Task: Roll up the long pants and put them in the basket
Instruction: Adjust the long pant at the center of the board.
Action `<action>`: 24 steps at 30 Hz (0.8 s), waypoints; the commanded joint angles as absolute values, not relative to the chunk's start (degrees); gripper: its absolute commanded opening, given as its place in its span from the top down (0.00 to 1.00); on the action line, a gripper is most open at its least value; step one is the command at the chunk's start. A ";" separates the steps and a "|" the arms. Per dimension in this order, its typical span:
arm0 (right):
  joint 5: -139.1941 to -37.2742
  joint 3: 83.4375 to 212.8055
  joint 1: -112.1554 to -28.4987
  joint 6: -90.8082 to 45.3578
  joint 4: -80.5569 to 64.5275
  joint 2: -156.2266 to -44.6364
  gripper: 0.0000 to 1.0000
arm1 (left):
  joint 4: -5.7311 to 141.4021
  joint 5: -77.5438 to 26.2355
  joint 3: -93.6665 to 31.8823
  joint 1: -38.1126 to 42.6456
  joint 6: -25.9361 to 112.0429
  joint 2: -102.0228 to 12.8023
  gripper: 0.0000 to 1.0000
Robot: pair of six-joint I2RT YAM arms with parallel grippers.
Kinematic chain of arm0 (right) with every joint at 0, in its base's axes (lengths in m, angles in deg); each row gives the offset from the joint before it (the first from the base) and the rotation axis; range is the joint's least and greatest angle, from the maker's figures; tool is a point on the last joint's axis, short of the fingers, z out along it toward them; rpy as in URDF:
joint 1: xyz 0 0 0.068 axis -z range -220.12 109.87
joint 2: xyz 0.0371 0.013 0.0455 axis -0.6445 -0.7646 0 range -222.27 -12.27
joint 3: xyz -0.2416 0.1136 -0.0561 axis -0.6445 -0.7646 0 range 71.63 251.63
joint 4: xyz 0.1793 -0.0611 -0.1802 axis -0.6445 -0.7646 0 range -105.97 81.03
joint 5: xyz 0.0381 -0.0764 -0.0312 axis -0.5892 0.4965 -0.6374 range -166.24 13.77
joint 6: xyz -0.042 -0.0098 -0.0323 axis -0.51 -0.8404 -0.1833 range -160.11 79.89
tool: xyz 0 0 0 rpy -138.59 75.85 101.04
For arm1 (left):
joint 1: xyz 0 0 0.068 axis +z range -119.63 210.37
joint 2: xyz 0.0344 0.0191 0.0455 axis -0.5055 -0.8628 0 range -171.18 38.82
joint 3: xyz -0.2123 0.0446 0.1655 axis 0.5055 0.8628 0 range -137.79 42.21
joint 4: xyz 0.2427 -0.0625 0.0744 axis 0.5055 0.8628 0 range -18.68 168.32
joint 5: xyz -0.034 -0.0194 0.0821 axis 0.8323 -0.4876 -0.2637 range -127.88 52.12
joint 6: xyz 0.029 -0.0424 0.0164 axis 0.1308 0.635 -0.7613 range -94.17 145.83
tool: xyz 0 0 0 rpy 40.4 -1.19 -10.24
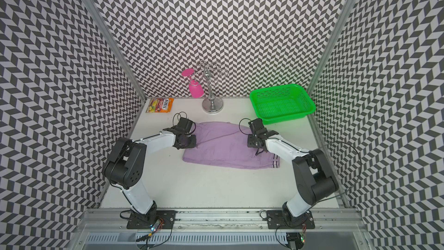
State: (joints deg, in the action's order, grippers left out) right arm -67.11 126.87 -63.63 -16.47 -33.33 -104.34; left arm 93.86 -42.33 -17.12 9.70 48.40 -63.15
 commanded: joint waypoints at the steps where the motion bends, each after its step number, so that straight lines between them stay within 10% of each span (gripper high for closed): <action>1: -63.24 126.41 -63.94 -16.11 -33.09 -104.82 0.55 | 92.53 -43.19 -15.55 9.31 48.11 -61.40 0.82; 5: -61.62 125.85 -63.86 -16.07 -32.96 -104.43 0.71 | 92.07 -43.16 -15.25 9.31 48.08 -60.95 1.00; 12: -60.05 124.80 -63.10 -16.34 -33.37 -99.55 1.00 | 89.71 -43.77 -12.73 10.07 51.26 -58.09 1.00; 24: -79.16 99.25 -55.48 -4.81 -23.11 -72.78 0.93 | 82.71 -40.93 -6.78 12.02 55.12 -54.14 1.00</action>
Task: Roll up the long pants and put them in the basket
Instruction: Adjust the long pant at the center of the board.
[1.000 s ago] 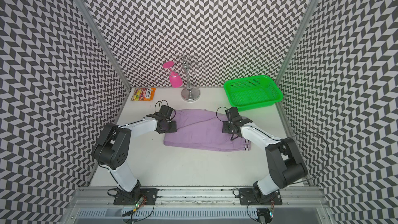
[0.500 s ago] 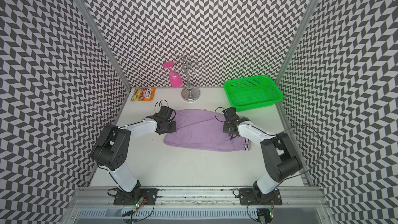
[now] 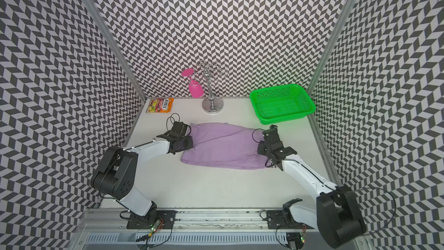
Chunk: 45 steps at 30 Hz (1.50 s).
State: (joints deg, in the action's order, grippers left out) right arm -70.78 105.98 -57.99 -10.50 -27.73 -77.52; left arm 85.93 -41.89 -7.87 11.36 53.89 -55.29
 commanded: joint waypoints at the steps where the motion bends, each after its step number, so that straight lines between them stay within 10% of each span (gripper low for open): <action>1: -81.39 96.51 -54.24 -3.32 -21.85 -70.63 0.91 | 82.36 -40.63 -6.59 12.02 55.25 -54.32 1.00; 16: -82.81 94.24 -48.56 -0.71 -28.54 -44.65 0.61 | 79.89 -39.54 -5.46 12.58 56.16 -52.62 1.00; 23: -90.72 108.80 -53.35 -16.35 -24.82 -70.88 0.97 | 80.38 -39.91 -2.40 17.82 58.60 -48.37 1.00; 30: -85.96 116.46 -66.06 -19.28 -20.69 -90.13 0.98 | 75.88 -35.59 12.27 32.34 67.02 -31.79 1.00; 45: -61.86 144.25 -74.40 -18.33 -28.35 -128.12 1.00 | 75.24 -27.58 17.68 32.70 70.37 -25.11 1.00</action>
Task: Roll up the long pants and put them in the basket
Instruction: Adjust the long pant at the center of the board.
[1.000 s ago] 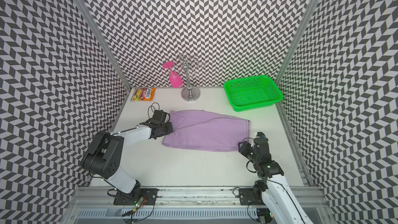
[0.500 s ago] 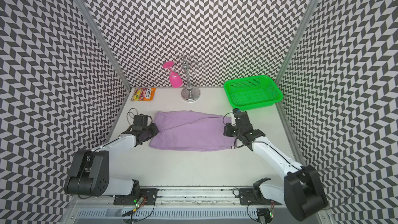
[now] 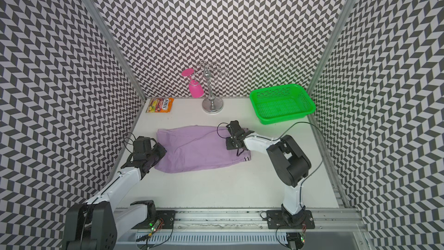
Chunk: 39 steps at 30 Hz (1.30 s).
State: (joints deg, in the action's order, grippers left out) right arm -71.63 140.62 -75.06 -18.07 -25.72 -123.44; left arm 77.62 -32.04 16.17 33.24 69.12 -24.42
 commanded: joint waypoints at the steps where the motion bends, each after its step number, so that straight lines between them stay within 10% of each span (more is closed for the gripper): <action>1: -61.03 146.51 -74.16 -18.87 -29.45 -130.71 1.00 | 73.98 -26.05 18.35 32.61 70.49 -25.49 1.00; 15: -65.53 183.94 -68.59 -30.20 -34.19 -152.11 1.00 | 61.73 -20.53 24.33 8.15 84.03 -24.46 1.00; 25: -71.90 185.51 -68.29 -35.79 -34.56 -144.13 0.87 | 59.01 -20.67 12.36 -10.74 85.25 -40.76 1.00; 34: -82.57 163.20 -66.30 -29.21 -32.27 -121.05 0.75 | 75.61 -16.25 -5.48 -19.38 79.19 -38.11 0.35; 39: -91.11 144.16 -64.12 -23.38 -22.88 -108.45 0.75 | 82.64 -16.07 -9.38 -14.37 74.27 -28.51 0.46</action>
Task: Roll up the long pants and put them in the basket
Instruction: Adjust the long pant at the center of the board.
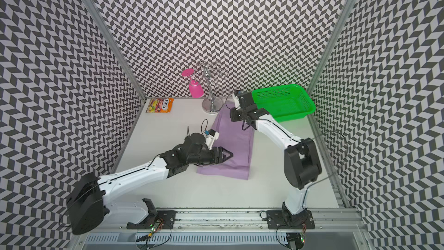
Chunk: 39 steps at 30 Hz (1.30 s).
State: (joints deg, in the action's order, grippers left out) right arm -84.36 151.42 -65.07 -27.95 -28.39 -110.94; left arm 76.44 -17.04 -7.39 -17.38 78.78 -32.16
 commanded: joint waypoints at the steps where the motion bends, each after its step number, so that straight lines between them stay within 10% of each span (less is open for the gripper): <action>1: -92.58 141.43 -64.16 -22.74 -21.62 -106.56 0.75 | 82.14 -14.70 -9.13 -12.48 73.40 -27.62 0.50; 13: -114.48 110.68 -67.99 -14.61 -9.38 -95.15 1.00 | 69.92 -11.26 -4.77 -9.38 58.68 -51.00 0.99; 22: -119.49 95.58 -71.92 -11.39 -10.64 -86.52 1.00 | 67.31 -11.65 10.96 -9.64 62.44 -50.52 1.00; 39: -86.53 99.78 -73.33 -9.17 -30.05 -84.61 1.00 | 73.60 -11.97 20.87 -16.98 72.24 -42.05 1.00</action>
State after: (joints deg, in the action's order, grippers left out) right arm -98.72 97.63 -73.69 -9.61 -18.48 -87.90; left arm 57.73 -9.85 18.73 -15.26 69.62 -46.30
